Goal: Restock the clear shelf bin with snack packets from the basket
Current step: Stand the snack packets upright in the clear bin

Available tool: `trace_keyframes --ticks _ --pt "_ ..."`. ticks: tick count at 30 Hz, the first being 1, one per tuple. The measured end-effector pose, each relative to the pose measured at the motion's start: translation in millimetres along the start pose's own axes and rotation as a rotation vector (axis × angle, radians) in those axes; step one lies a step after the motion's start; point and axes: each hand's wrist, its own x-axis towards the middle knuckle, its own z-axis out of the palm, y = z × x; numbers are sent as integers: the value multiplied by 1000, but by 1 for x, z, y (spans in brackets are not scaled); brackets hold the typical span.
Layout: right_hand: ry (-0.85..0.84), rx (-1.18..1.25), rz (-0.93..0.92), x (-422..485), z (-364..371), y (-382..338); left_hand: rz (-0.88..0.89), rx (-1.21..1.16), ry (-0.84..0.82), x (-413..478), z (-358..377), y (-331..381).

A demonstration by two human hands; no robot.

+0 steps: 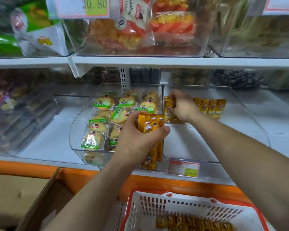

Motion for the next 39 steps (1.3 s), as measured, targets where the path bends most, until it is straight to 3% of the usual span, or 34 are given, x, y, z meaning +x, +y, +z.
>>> trace_keyframes --ticks 6,11,14,16,22,29,39 --pt "25 -277 -92 -1 16 5 2 -5 -26 0 -1 -5" --pt "-5 -190 2 -18 -1 -8 -17 -39 -21 -5 -1 -3" --pt "60 -177 19 -53 -33 -16 -46 -48 -15 -10 -1 1" --pt "80 30 -28 -94 -57 -23 -78 -83 -8 -13 1 4" --pt "-261 793 54 -228 -97 -48 -205 -211 -91 -39 35 13" --pt "-252 923 228 -256 -108 -41 -250 -357 -161 -68 58 22" --pt "-297 1036 177 -257 -116 -37 -270 -411 -169 -77 62 22"
